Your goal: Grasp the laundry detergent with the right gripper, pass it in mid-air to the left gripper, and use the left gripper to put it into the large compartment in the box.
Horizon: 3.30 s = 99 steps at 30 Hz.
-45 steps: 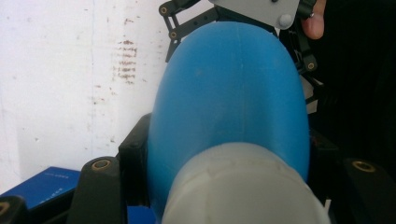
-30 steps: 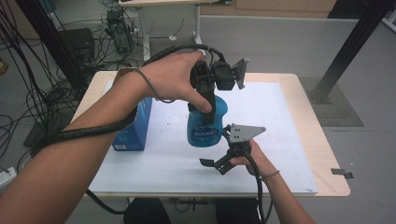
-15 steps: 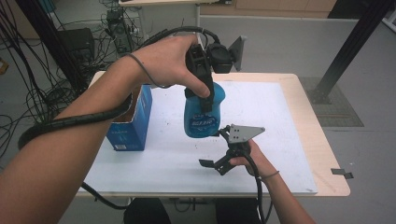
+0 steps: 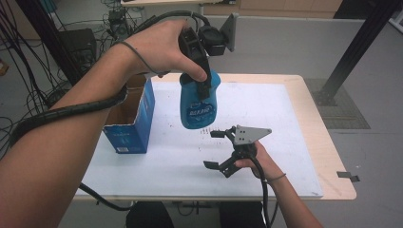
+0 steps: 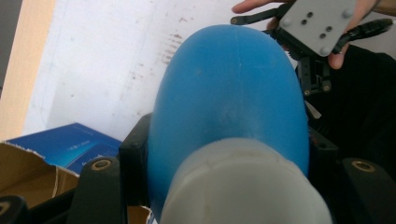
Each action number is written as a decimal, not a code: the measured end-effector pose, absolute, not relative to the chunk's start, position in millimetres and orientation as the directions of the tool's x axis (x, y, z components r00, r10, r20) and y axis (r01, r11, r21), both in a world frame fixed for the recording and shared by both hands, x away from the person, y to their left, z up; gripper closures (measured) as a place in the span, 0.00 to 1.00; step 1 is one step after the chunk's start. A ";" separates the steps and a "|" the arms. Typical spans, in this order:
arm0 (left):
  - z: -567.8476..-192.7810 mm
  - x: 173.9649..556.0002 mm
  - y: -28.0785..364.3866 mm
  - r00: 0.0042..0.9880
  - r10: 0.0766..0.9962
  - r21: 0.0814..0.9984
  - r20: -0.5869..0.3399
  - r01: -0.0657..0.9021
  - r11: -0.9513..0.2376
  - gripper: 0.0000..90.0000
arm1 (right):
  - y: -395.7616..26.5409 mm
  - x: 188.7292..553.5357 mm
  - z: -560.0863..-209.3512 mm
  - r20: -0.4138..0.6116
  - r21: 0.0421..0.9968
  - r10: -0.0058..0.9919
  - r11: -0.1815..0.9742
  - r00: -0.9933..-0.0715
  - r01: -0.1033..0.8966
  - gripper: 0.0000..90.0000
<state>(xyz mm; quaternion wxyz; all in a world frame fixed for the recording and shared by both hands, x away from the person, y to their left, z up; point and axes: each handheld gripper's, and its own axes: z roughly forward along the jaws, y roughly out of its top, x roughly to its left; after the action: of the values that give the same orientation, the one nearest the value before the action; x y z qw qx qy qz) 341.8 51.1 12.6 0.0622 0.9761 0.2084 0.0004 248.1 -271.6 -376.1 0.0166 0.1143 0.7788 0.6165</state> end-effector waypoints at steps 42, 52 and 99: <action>5.2 375.3 141.7 0.497 0.867 0.162 0.042 0.853 -0.496 0.42 | -271.8 247.1 -373.3 0.128 0.962 0.207 0.213 -0.970 0.173 0.00; 5.6 378.4 164.6 0.350 0.936 0.172 0.031 0.921 -0.349 0.42 | -272.0 246.6 -373.2 0.126 0.962 0.215 0.211 -0.969 0.172 0.00; -56.3 387.0 225.8 -0.004 0.999 0.134 0.052 0.991 -0.003 0.42 | -270.8 243.0 -378.1 0.140 0.959 0.245 0.206 -0.960 0.192 0.00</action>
<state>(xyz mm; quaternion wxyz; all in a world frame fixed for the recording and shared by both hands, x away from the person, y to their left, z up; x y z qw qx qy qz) 387.0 225.8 -56.3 0.0289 0.7053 0.7053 0.0659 243.0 -270.8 -378.1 0.0214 0.1407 0.7763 0.6141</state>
